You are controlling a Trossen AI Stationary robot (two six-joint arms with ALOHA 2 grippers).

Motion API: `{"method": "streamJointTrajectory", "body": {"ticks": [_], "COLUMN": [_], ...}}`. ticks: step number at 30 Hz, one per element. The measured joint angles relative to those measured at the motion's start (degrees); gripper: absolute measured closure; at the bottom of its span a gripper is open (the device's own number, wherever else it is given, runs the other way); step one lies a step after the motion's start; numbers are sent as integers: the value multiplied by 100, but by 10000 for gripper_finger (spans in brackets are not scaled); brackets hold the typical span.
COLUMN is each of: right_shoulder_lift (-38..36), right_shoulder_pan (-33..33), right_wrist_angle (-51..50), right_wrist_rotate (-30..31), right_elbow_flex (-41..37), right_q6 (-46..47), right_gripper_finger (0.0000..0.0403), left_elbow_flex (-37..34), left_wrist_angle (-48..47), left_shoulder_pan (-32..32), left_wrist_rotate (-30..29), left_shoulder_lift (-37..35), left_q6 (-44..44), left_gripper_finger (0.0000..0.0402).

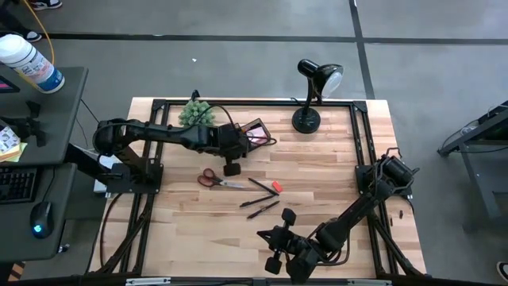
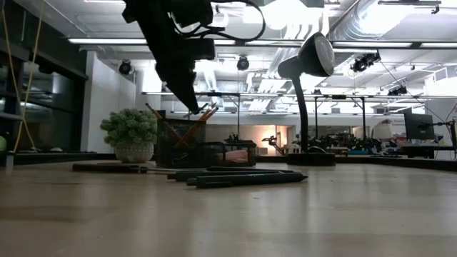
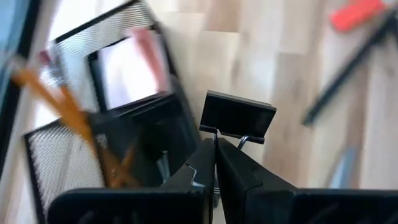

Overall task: Pick and place office supplies into organizer
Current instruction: Put the black binder clip into the black desk organizer

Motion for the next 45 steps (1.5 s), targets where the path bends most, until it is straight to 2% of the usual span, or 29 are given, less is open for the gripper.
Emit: {"method": "streamJointTrajectory", "body": {"ticks": [6,19,28,45], "right_shoulder_lift": [0,0,0,0], "right_shoulder_pan": [1,1,1,1], "right_wrist_angle": [0,52,173,237], "right_wrist_rotate": [12,82,127,134], "right_elbow_flex": [0,0,1,0], "right_q6": [-94,-197,-197,-195], "right_gripper_finger": [399,401,401,401], "left_elbow_flex": [0,-11,-13,-13], "left_wrist_angle": [109,-104,-337,-197], "left_shoulder_pan": [0,0,0,4], "left_wrist_rotate": [-575,-589,-1203,-1468], "left_shoulder_lift": [0,759,857,857], "left_q6": [-606,-1592,-1829,-1985], "left_gripper_finger": [402,401,401,401]}}
